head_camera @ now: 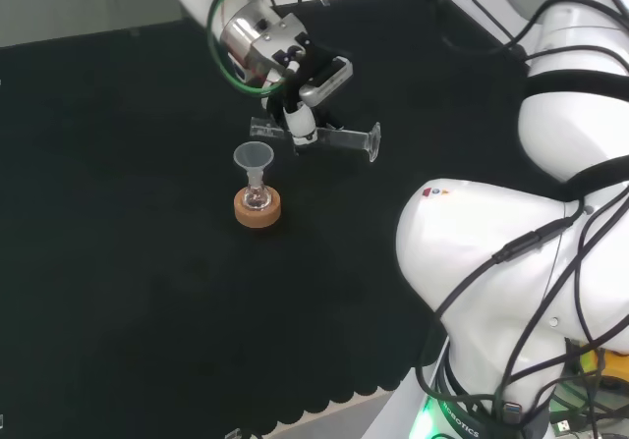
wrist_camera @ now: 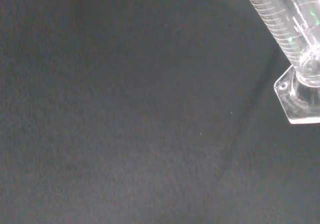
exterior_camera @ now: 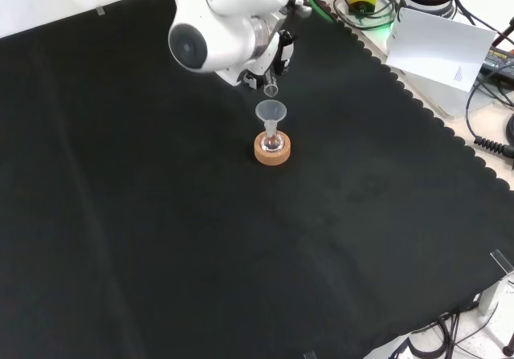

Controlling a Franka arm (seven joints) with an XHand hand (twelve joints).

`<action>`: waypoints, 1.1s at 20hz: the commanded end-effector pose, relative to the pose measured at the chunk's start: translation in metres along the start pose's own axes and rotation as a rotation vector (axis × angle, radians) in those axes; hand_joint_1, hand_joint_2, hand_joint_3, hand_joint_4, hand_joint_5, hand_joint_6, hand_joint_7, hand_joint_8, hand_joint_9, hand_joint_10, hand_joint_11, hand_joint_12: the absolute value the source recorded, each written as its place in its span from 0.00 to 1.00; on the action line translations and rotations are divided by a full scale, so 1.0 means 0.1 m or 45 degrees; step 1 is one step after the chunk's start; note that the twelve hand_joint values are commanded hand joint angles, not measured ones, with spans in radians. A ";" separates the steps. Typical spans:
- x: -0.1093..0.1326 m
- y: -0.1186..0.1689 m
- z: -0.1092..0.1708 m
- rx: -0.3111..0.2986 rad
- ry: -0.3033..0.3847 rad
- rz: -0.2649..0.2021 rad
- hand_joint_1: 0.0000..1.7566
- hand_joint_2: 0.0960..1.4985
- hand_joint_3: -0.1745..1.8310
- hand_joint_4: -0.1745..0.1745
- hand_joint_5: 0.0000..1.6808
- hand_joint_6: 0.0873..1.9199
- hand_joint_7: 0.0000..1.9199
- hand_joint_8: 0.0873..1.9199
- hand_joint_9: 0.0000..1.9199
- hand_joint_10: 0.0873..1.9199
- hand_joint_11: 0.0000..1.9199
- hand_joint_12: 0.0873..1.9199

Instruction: Pour the water from the graduated cylinder into the round-bottom flask.

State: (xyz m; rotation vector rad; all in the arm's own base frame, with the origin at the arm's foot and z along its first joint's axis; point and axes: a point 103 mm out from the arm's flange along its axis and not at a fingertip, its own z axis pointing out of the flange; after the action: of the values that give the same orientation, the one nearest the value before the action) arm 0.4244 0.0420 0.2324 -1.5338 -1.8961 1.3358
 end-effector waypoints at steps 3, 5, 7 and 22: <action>-0.21 -0.02 0.04 -0.312 0.191 -0.127 0.71 0.75 0.09 0.00 0.54 0.55 0.49 0.55 0.75 0.00 0.62 0.37; -0.22 -0.02 0.03 -0.342 0.207 -0.132 0.71 0.75 0.09 0.00 0.54 0.55 0.49 0.55 0.75 0.00 0.62 0.37; -0.24 0.00 0.03 -0.370 0.218 -0.132 0.71 0.75 0.09 0.00 0.54 0.55 0.49 0.55 0.75 0.00 0.62 0.37; -0.50 0.12 0.02 -0.601 0.386 -0.229 0.71 0.75 0.09 0.00 0.54 0.55 0.49 0.55 0.75 0.00 0.62 0.37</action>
State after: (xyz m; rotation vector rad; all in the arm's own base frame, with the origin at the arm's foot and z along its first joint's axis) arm 0.4399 0.0013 0.2368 -1.6312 -2.1305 0.6851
